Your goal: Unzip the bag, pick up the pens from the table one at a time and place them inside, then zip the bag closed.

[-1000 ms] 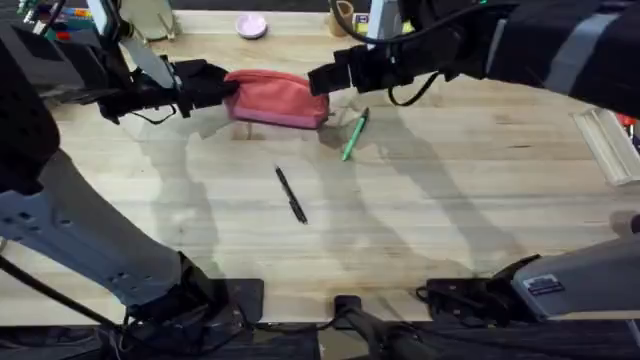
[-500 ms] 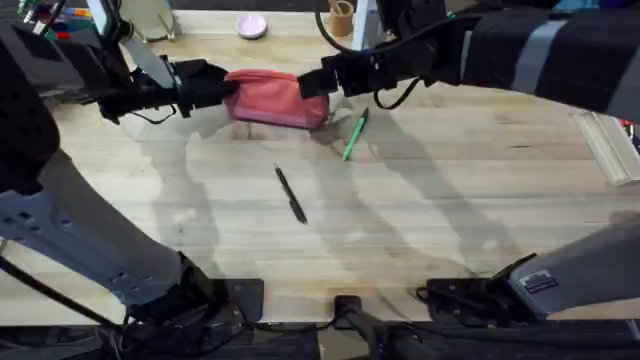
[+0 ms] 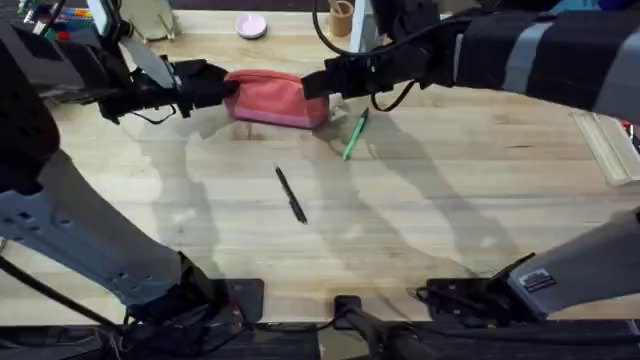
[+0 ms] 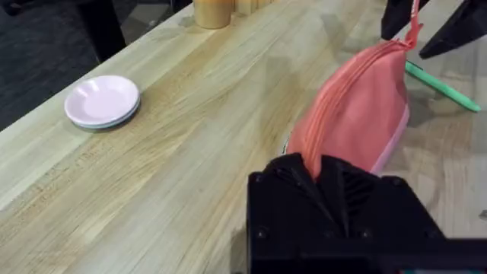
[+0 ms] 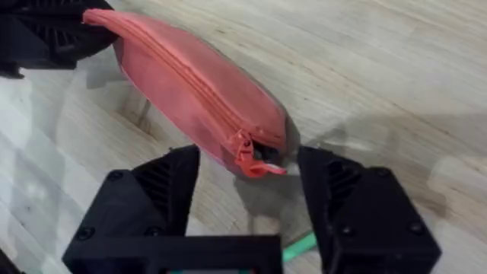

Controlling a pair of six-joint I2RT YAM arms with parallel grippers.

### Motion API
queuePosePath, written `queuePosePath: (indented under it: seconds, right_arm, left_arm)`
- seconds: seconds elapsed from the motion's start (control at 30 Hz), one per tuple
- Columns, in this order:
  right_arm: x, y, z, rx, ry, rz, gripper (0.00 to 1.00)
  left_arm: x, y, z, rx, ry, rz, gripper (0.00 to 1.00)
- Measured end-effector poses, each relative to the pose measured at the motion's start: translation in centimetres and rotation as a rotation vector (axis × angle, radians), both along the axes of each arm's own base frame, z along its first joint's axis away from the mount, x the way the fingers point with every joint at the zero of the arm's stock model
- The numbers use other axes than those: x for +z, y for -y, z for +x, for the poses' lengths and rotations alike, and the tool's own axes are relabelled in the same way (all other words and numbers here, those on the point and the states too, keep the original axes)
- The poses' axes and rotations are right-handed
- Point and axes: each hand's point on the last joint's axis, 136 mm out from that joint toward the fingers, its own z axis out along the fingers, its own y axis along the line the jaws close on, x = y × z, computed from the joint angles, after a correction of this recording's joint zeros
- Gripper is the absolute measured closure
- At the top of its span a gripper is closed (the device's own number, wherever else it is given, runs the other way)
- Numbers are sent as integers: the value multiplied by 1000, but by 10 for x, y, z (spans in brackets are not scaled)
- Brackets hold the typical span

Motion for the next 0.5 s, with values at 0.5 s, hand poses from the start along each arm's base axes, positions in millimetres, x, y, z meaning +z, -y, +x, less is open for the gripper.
queuePosePath:
  seconds: [0.5]
  right_arm:
    - [-3,2,-4,-5,-23,-8,651]
  left_arm:
    - [0,0,0,0,0,0,958]
